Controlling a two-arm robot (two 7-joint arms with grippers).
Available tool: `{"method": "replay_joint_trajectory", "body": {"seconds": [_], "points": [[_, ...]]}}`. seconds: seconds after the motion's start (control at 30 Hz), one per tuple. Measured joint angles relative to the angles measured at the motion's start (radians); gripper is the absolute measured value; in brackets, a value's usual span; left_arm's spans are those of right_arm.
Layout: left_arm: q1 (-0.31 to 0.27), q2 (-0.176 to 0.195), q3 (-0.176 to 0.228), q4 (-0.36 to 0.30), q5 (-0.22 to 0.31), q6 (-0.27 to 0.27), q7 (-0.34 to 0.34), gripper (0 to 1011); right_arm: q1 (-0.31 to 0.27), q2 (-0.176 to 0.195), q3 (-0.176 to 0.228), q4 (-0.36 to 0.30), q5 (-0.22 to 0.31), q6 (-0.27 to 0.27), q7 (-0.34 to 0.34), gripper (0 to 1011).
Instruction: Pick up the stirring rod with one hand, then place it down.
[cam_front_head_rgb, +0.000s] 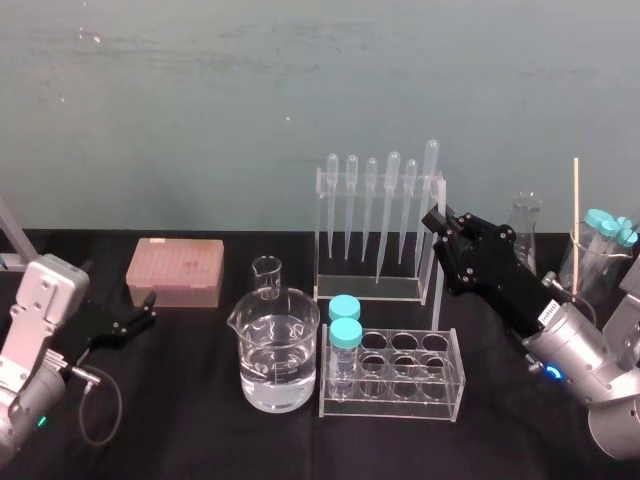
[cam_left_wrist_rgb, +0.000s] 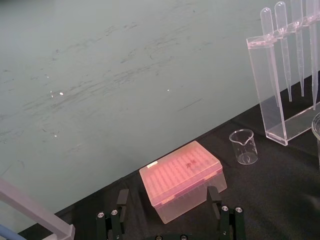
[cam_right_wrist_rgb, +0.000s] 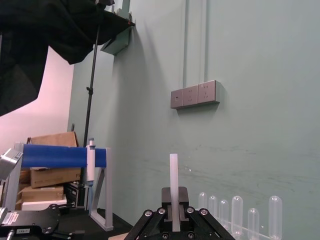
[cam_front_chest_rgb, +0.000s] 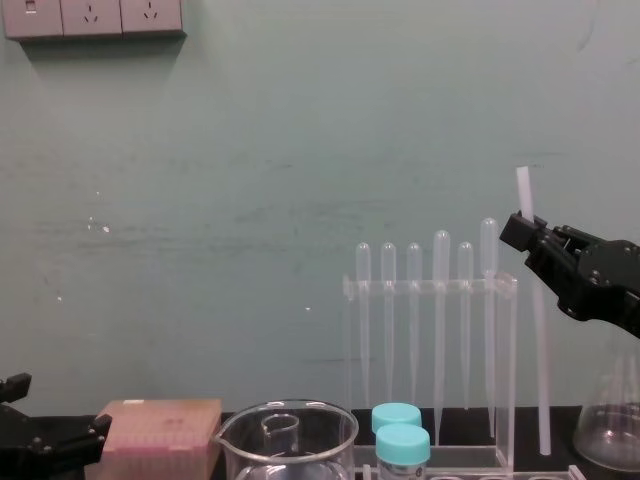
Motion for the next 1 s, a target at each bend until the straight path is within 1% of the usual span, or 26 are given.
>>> {"method": "replay_joint_trajectory", "body": {"seconds": [1.0], "points": [[0.0,0.0,0.0,0.0,0.0,0.0,0.0,1000,0.0,0.0,0.0,0.0,0.0,-0.001,0.001,69]]}}
